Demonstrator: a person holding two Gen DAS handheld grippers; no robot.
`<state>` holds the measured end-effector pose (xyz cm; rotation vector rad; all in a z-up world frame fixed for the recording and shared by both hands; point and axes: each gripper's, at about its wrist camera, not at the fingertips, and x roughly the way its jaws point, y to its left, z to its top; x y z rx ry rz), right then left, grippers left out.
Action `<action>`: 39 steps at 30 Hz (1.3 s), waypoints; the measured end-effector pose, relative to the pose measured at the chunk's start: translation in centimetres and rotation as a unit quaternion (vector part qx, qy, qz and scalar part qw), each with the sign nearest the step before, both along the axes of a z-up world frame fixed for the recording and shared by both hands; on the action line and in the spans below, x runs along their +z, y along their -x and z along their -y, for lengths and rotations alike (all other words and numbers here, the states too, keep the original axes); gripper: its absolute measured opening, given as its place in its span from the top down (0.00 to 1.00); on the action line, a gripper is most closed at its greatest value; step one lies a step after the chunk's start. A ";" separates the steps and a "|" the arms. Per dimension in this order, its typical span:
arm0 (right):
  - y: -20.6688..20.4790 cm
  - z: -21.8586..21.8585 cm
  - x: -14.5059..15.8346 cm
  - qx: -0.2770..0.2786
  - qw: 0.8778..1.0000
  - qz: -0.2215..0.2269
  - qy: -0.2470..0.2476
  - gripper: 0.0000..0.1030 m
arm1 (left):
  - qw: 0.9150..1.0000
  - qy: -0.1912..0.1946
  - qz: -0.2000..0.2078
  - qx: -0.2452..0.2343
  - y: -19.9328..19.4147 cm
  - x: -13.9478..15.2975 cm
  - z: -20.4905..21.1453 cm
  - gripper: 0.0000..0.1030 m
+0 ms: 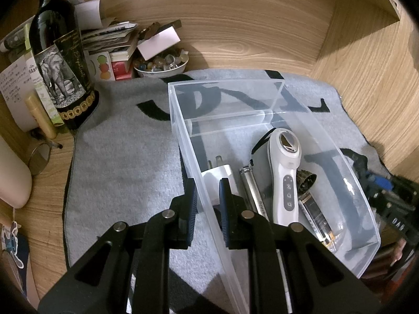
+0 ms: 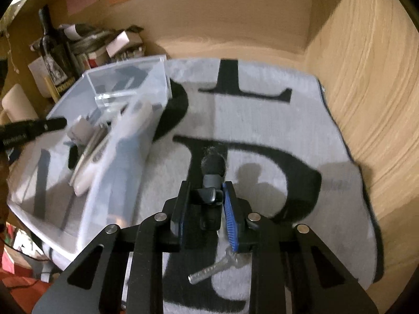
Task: Organize rigid objects
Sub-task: 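Grasp the black fob beside the keys with the right tool, then place the black fob into the clear box and open the right tool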
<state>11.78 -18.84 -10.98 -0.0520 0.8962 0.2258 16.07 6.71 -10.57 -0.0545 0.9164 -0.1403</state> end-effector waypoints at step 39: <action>-5.9 -12.5 1.3 0.207 0.978 -0.025 0.027 0.78 | 1.000 -0.004 0.001 -0.001 0.1 0.0 0.1 0.85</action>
